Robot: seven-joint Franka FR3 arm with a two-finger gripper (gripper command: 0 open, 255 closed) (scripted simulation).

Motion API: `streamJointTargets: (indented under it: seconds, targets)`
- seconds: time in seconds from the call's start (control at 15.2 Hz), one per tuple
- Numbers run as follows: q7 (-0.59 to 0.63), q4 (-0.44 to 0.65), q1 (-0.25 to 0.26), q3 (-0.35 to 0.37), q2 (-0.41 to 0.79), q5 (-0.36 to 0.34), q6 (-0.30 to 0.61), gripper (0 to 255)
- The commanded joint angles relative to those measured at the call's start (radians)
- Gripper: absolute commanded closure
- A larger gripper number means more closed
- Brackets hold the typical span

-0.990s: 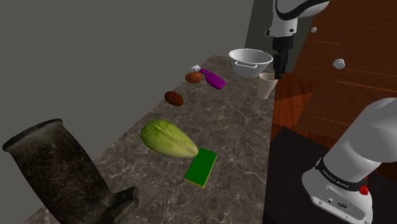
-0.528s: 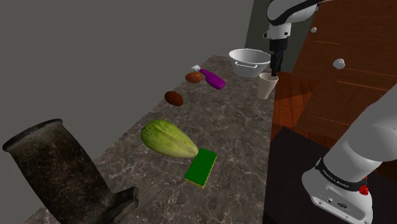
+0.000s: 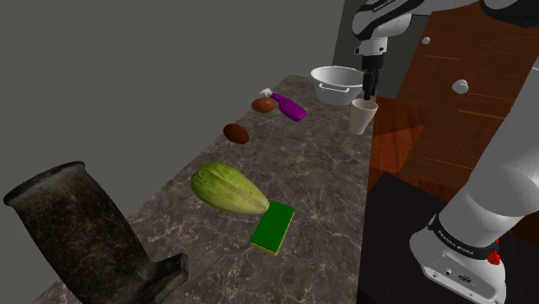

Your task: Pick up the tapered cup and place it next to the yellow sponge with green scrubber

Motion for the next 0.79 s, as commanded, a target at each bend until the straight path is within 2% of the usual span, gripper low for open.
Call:
streamJointTargets:
  seconds: [0.0, 0.07, 0.53, 0.73]
  targets:
    - [-0.040, 0.077, -0.023, -0.006, 0.081, 0.028, -0.002, 0]
    - [-0.056, 0.113, -0.034, -0.007, 0.114, 0.040, -0.006, 0]
    - [-0.057, 0.023, -0.036, -0.005, 0.118, 0.041, 0.088, 0]
    - [-0.057, 0.017, -0.036, -0.005, 0.119, 0.042, 0.095, 0]
